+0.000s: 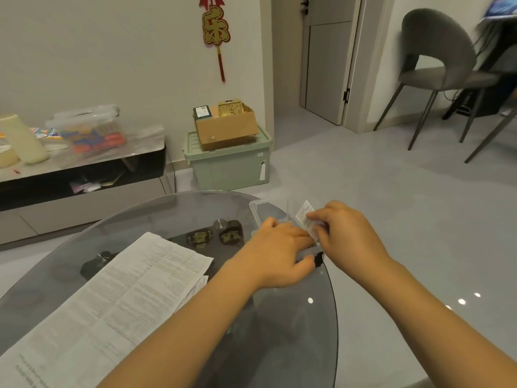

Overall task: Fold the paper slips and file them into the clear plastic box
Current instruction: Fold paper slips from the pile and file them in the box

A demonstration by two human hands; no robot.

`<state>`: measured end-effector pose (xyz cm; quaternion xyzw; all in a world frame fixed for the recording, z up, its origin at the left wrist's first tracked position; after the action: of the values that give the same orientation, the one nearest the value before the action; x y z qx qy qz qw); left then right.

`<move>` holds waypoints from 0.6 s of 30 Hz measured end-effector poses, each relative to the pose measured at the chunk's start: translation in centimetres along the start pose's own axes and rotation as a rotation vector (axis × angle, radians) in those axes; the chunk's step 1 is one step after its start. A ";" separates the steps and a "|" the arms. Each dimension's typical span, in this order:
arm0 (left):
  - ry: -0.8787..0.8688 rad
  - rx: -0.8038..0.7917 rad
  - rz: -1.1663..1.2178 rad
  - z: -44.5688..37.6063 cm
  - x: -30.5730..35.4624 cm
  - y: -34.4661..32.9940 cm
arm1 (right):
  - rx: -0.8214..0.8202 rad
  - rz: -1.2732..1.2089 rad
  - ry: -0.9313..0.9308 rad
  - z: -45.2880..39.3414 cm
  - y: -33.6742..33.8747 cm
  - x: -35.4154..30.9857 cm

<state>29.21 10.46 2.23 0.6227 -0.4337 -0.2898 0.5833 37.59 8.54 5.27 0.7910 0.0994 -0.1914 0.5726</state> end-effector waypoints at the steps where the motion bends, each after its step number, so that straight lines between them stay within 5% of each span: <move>1: -0.004 0.006 -0.005 0.0 0.1 -0.1 | -0.004 0.005 -0.007 0.0 -0.1 0.1; 13: 0.051 0.120 0.021 1.5 -0.6 0.1 | 0.040 0.287 0.064 -0.3 -1.4 -0.7; 18: 0.052 0.119 0.050 1.4 -0.6 0.0 | -0.165 0.520 0.203 -0.6 -2.4 -2.5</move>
<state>27.71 10.37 1.94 0.6523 -0.4503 -0.2326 0.5635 34.51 10.03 4.42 0.7556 -0.0347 0.0504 0.6521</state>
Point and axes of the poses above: each hand's wrist, its own z-axis away from the middle knuckle, its own y-axis out of the back of the hand, x = y × z, the point moved 8 cm from there along -z, towards the middle knuckle
